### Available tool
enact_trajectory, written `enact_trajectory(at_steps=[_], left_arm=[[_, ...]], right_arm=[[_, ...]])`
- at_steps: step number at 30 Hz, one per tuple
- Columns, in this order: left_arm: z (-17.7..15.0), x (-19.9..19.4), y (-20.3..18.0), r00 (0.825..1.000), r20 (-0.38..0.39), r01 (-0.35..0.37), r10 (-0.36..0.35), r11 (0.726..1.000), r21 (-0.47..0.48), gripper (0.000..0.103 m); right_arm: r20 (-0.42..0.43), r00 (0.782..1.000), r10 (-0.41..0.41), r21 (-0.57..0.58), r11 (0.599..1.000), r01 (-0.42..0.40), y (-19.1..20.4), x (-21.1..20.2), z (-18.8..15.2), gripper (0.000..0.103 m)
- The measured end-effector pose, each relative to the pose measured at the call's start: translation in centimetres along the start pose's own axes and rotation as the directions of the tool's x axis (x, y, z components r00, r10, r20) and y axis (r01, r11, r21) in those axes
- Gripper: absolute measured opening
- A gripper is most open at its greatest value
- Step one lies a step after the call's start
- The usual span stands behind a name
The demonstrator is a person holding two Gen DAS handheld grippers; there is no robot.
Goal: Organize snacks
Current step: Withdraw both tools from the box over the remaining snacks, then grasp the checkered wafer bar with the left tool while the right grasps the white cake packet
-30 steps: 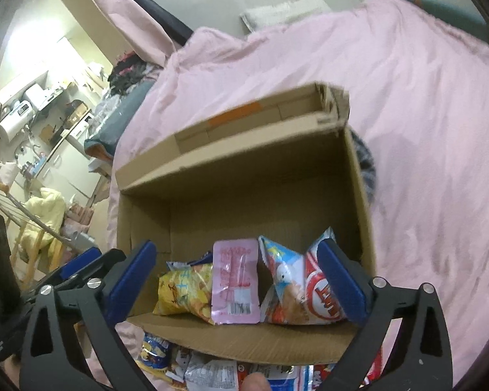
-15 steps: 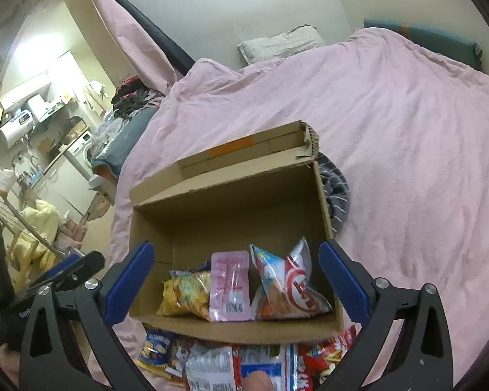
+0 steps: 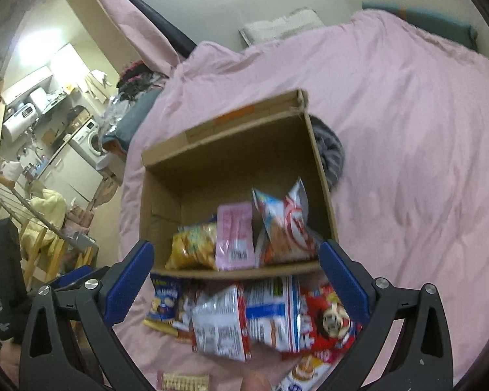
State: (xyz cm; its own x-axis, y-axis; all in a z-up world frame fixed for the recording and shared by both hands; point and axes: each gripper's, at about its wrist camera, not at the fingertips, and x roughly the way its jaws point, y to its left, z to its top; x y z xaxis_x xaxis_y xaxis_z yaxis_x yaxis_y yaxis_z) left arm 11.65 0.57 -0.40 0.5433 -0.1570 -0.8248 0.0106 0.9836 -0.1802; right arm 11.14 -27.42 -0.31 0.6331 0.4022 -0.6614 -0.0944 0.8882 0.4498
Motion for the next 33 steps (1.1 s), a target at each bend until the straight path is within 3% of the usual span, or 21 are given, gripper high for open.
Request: enact_trajectory(at_steps=[3,7,15,17,18,19,21,23,25,27,29,33], left_arm=[[-1.0,1.0,0.2,0.997,-0.075,0.032,-0.032,0.999,-0.007,0.099],[-2.2,2.8,-0.2,0.975,-0.217,0.057,-0.049,0.998,0.033,0.098],[-3.5,4.4,2.5,0.945,-0.324,0.027,-0.056,0.995,-0.094,0.096],[-4.5,5.4,1.4,0.913,-0.401,0.068,-0.078,0.997,-0.039,0.094],[-5.3,6.1,0.3,0.887,-0.453,0.106,-0.088,0.994,0.015,0.092],[-6.3,6.4,-1.0,0.877,-0.475,0.127,-0.072,0.988,0.084,0.087],[-7.9,6.4,-3.4,0.878,-0.478,0.147,-0.017,0.961,0.235,0.087],[-9.4,6.6,-5.1,0.860,-0.510,0.198,-0.006,0.925,0.324,0.087],[-11.1,7.2,-5.9,0.830,-0.558,0.234,0.013,0.900,0.369,0.085],[-12.0,7.7,-6.2,0.816,-0.577,0.237,0.043,0.885,0.401,0.081],[-12.6,8.2,-6.4,0.818,-0.572,0.224,0.070,0.876,0.427,0.077],[-13.5,9.5,-6.4,0.807,-0.575,0.194,0.132,0.861,0.470,0.049]], right_arm=[[-0.031,0.999,-0.023,0.018,1.000,0.023,-0.6,0.5,-0.7,0.103],[-0.069,0.996,-0.058,0.007,0.998,0.058,-1.2,1.2,-1.4,0.103],[-0.120,0.986,-0.113,-0.013,0.994,0.112,-2.8,1.4,-2.7,0.103],[-0.124,0.985,-0.122,-0.001,0.992,0.123,-3.5,1.2,-2.7,0.103],[-0.126,0.984,-0.124,0.009,0.992,0.126,-3.9,1.0,-2.7,0.103],[-0.127,0.984,-0.125,0.015,0.992,0.128,-4.1,0.9,-2.7,0.103],[-0.130,0.983,-0.127,0.031,0.991,0.132,-4.8,0.6,-2.8,0.103],[-0.128,0.984,-0.125,0.043,0.990,0.131,-5.3,0.3,-2.8,0.103],[-0.126,0.984,-0.122,0.050,0.990,0.130,-5.5,0.1,-2.7,0.103],[-0.126,0.985,-0.121,0.054,0.990,0.129,-5.6,0.0,-2.7,0.103],[-0.127,0.985,-0.120,0.054,0.990,0.128,-5.6,0.0,-2.7,0.103],[-0.129,0.983,-0.130,0.045,0.990,0.136,-5.5,0.1,-2.6,0.103]])
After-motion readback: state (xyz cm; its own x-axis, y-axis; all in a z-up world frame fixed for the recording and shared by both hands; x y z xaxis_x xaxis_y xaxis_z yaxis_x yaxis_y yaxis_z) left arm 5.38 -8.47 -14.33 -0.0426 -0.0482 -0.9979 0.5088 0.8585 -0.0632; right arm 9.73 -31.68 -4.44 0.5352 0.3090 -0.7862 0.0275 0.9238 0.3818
